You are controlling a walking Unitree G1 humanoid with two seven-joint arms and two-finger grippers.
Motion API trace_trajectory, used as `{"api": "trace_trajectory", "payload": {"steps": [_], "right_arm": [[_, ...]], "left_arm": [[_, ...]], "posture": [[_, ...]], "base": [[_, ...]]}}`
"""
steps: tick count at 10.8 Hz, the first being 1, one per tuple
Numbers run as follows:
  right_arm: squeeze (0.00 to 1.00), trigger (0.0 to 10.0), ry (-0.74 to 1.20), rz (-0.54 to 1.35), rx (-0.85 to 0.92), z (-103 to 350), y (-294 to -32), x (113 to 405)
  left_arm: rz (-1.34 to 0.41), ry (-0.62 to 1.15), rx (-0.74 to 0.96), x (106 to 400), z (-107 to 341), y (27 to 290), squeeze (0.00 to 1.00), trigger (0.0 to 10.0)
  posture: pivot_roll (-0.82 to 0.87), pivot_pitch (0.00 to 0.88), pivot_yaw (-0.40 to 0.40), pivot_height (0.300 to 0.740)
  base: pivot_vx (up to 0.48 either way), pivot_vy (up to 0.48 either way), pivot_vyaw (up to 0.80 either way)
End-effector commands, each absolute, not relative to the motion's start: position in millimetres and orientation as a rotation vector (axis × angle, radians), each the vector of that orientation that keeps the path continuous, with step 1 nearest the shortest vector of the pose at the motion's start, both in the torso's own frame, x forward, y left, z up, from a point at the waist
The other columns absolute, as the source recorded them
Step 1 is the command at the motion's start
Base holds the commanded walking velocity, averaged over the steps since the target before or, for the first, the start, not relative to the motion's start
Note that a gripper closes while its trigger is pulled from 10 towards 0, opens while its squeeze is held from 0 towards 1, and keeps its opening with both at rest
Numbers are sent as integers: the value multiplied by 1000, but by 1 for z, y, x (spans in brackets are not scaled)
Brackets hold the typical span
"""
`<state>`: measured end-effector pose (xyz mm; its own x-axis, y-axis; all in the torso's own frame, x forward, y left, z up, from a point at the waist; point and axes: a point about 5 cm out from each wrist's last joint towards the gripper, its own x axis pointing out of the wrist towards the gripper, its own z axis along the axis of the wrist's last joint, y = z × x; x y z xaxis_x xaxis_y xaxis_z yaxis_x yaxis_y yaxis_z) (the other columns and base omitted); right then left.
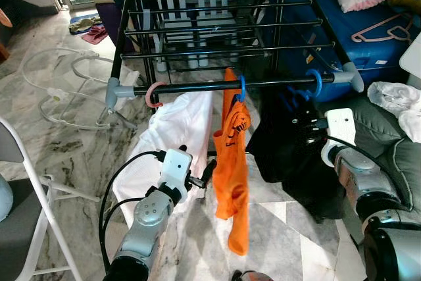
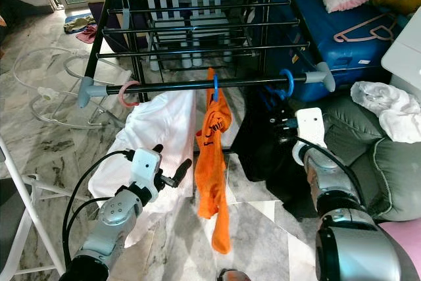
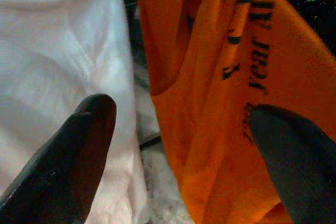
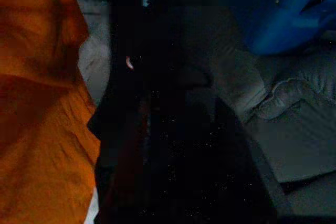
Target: Hang hanger
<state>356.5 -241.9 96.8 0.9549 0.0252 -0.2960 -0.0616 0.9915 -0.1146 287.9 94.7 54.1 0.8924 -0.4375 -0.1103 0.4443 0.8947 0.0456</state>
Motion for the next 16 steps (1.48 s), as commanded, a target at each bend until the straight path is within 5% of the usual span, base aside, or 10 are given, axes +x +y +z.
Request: {"api": "trace_trajectory", "payload": {"steps": [1,7,8,16], "right_arm": [[0,0,253,36,-105,102,-241,358],[0,0,133,85,-115,123,-224,367],[0,10000,82,104,-122,130,-221,366],[0,10000,60,117,-105,106,-201,298]], "left_arm": [[-444,100,90,289,54,97,0,10000],[-406,90,105,293,54,96,0,10000],[-390,84,99,294,54,97,0,10000],[-372,88,109,298,53,90,0,10000]], "posture": [[-259,91,16,740],[-260,71,14,740],[-260,65,10,740],[-303,57,11,740]], "base": [[0,0,0],[0,0,0],[0,0,0],[-30,0,0]]}}
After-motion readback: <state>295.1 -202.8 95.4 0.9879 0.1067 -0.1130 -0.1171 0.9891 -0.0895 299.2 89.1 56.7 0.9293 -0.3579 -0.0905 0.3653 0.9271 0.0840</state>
